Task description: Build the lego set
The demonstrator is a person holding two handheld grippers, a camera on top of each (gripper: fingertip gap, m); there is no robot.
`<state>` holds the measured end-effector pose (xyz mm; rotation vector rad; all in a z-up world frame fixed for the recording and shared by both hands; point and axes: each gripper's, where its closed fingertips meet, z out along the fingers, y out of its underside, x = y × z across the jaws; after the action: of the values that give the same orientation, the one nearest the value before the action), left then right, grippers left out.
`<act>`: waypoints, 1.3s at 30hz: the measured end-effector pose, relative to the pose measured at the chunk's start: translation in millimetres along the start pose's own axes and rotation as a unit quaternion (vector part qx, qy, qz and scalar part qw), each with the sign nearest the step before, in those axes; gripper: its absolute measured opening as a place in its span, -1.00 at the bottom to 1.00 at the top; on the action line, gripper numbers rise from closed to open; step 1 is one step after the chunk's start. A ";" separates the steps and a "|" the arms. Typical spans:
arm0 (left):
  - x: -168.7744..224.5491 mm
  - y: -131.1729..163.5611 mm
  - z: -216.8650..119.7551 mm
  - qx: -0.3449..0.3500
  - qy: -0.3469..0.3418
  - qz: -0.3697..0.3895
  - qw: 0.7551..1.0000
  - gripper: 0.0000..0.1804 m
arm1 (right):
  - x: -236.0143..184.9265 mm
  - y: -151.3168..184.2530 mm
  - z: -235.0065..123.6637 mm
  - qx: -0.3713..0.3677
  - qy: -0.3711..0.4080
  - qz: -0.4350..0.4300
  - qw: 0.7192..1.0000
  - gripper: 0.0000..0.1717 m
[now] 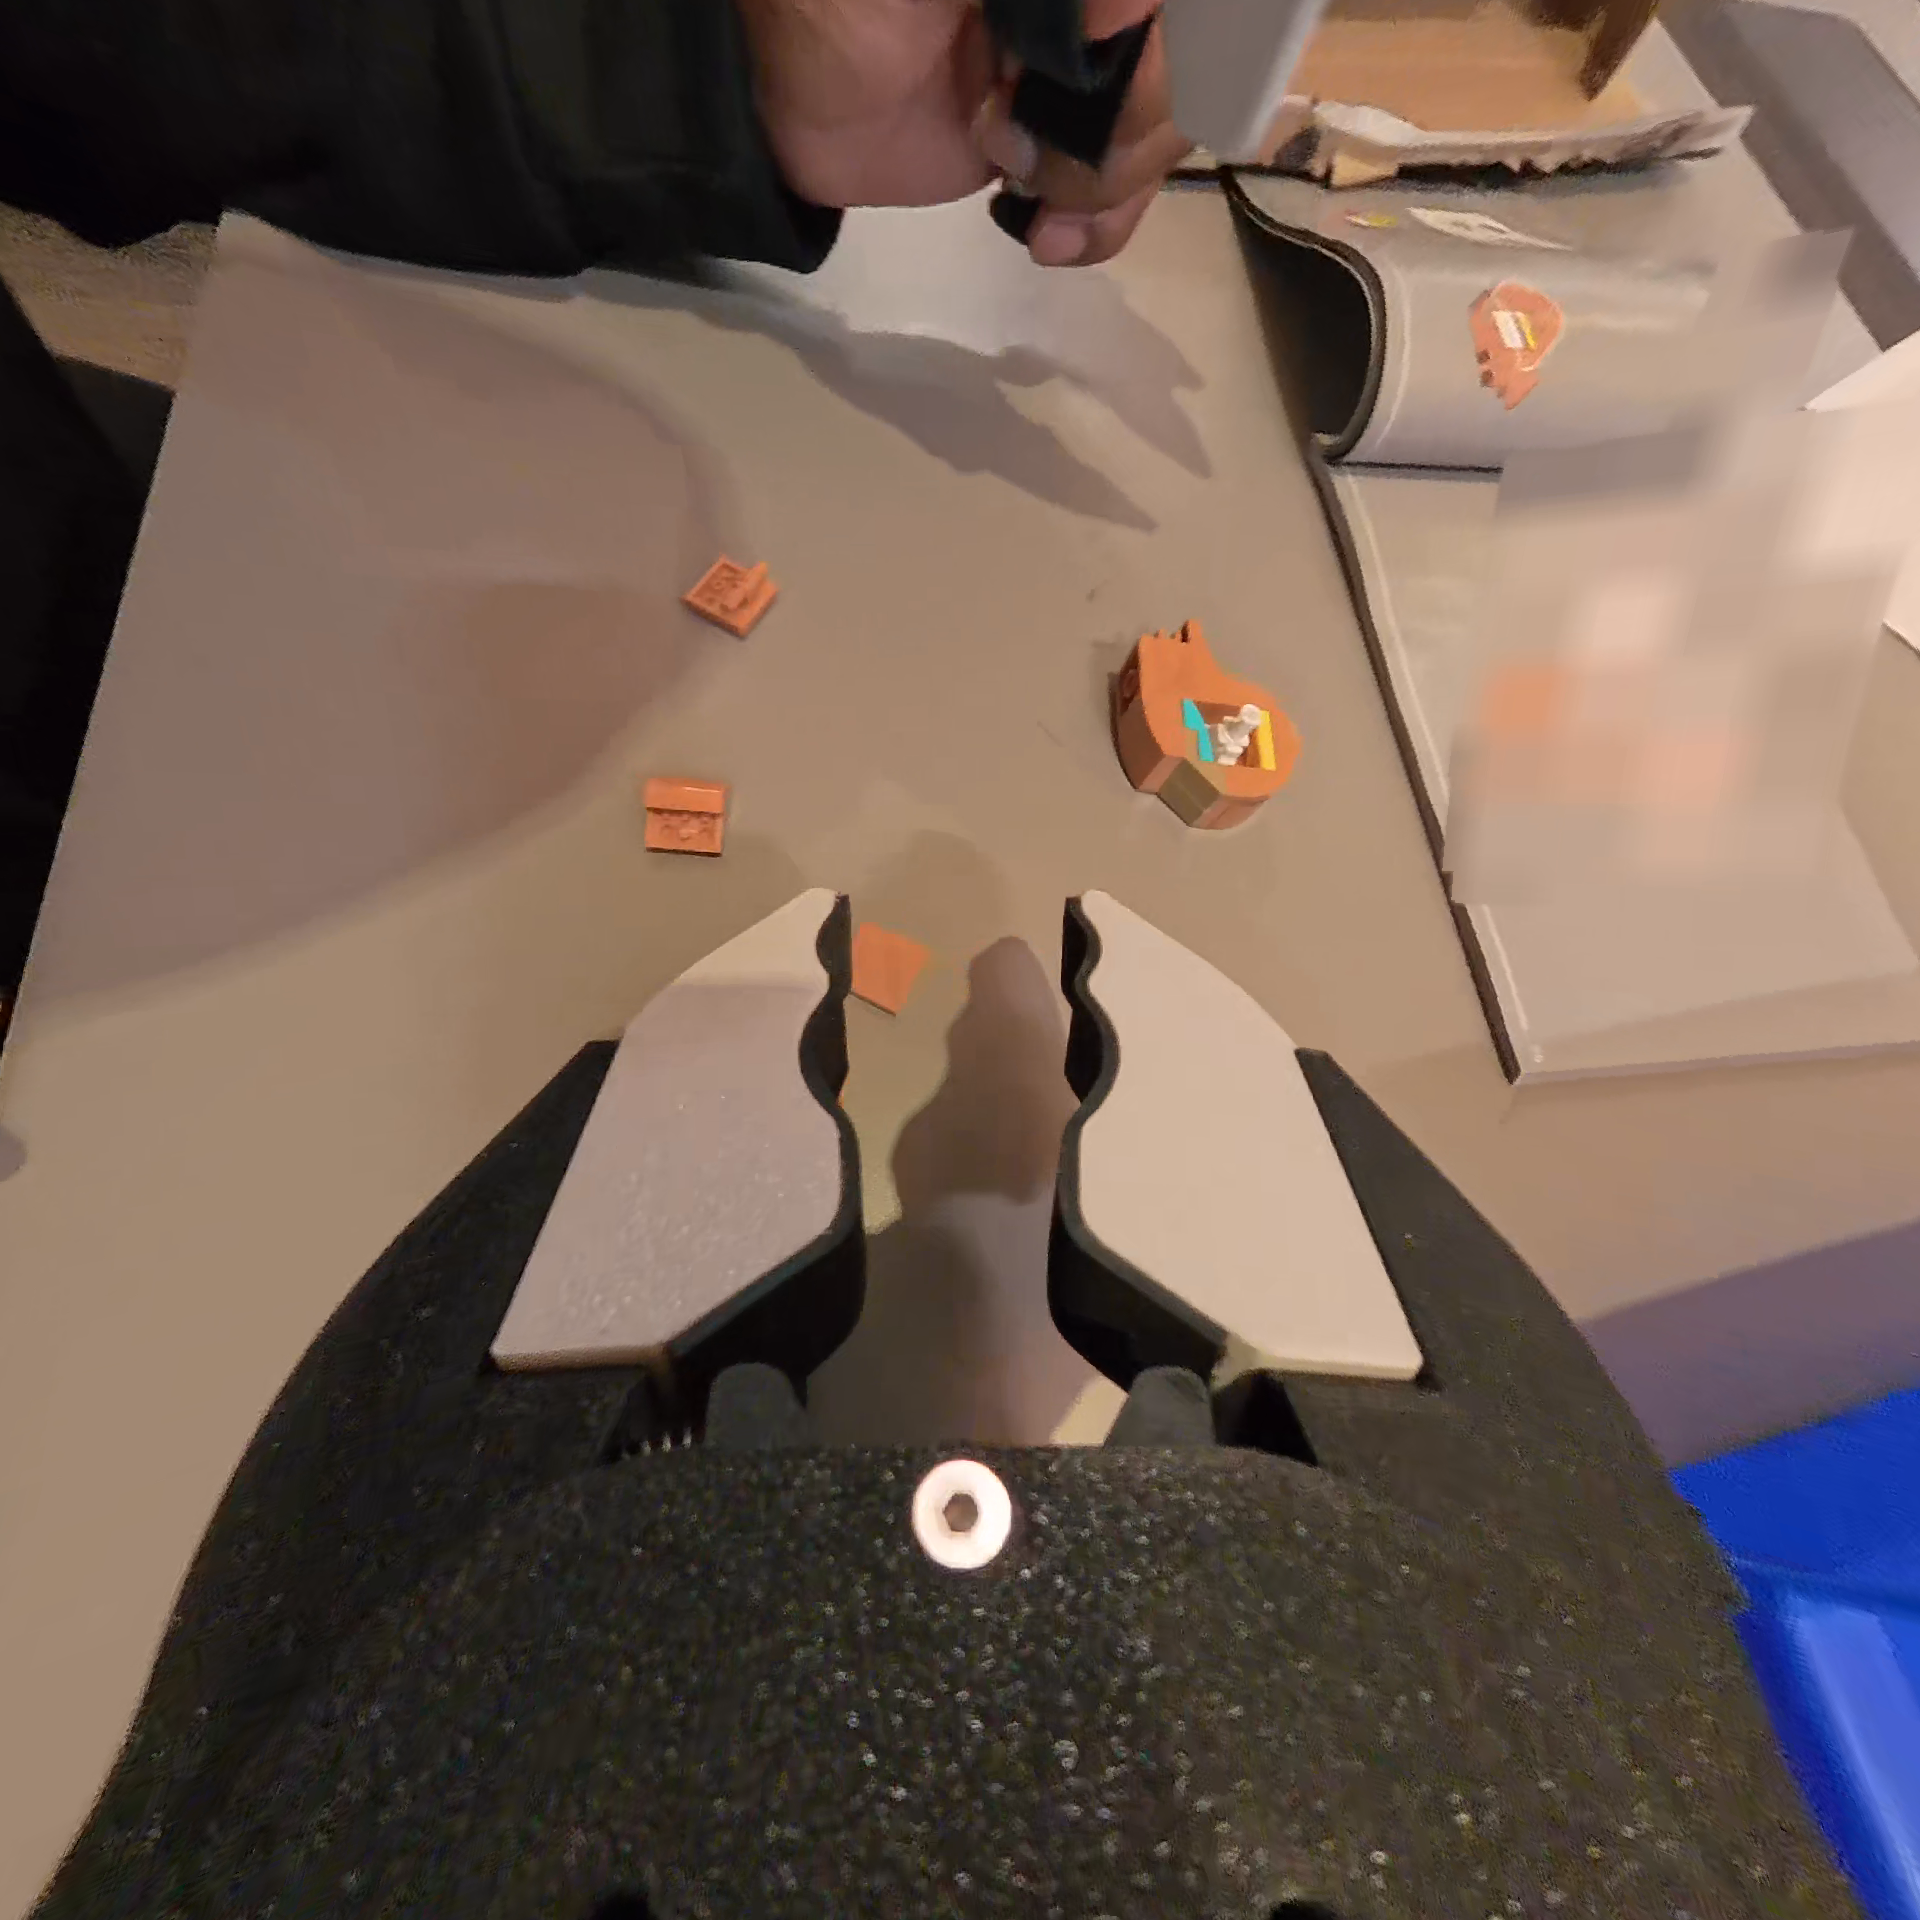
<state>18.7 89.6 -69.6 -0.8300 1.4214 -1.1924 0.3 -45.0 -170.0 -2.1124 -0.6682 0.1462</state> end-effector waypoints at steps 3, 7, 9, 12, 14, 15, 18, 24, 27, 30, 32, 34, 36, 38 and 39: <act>-6.4 -2.3 -1.5 0.008 -0.010 -0.024 1.000 -0.72 | 7.3 3.9 0.6 -0.005 0.009 0.027 1.000 -0.57; -23.6 -23.9 -7.8 0.048 -0.045 -0.110 0.992 -0.59 | 12.0 -0.8 -1.8 0.020 -0.005 0.075 0.997 -0.60; -33.6 -46.7 -11.1 0.070 -0.070 -0.185 0.978 -0.53 | 13.8 -5.0 -2.7 0.037 -0.017 0.103 0.994 -0.61; -42.0 -78.6 -10.0 0.032 -0.128 -0.192 0.973 -0.29 | 17.1 -8.7 -2.7 0.046 -0.022 0.125 0.991 -0.60; -42.3 -111.5 -8.8 0.048 -0.146 -0.203 0.967 -0.11 | 18.3 -11.4 -4.0 0.049 -0.018 0.128 0.990 -0.60; -42.4 -126.3 -8.3 0.060 -0.152 -0.214 0.963 -0.02 | 18.4 -12.8 -4.9 0.052 -0.018 0.129 0.990 -0.59; -46.2 -156.8 -9.2 0.094 -0.187 -0.240 0.948 0.25 | 19.7 -15.2 -8.1 0.060 -0.019 0.137 0.989 -0.59; -36.9 -170.7 -9.7 0.122 -0.207 -0.261 0.935 0.44 | 22.5 -14.7 -13.2 0.076 -0.039 0.178 0.980 -0.55; -35.8 -177.3 -15.6 0.137 -0.218 -0.253 0.932 0.43 | 20.4 -16.6 -14.8 0.084 -0.051 0.188 0.977 -0.55; -34.7 -181.3 -22.0 0.146 -0.228 -0.237 0.933 0.44 | 20.3 -15.6 -15.4 0.082 -0.051 0.187 0.977 -0.54; -41.5 -176.0 -22.7 0.140 -0.252 -0.227 0.930 0.43 | 20.5 -13.6 -15.0 0.078 -0.051 0.189 0.978 -0.54; -39.7 -171.9 -14.8 0.128 -0.239 -0.235 0.933 0.46 | 19.2 -12.5 -14.0 0.075 -0.053 0.188 0.978 -0.54; -33.2 -175.7 -13.2 0.128 -0.235 -0.224 0.937 0.42 | 18.1 -11.9 -12.8 0.072 -0.054 0.187 0.978 -0.54; -30.2 -180.5 -19.2 0.132 -0.236 -0.210 0.940 0.43 | 17.2 -11.7 -11.8 0.071 -0.057 0.187 0.978 -0.54; -29.0 -182.1 -21.4 0.135 -0.234 -0.209 0.940 0.44 | 16.7 -11.5 -11.5 0.070 -0.059 0.188 0.978 -0.54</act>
<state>-16.7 74.1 112.0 -1.1616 0.6911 -1.3520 13.7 -39.5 -151.7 -2.0846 -0.3074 0.5161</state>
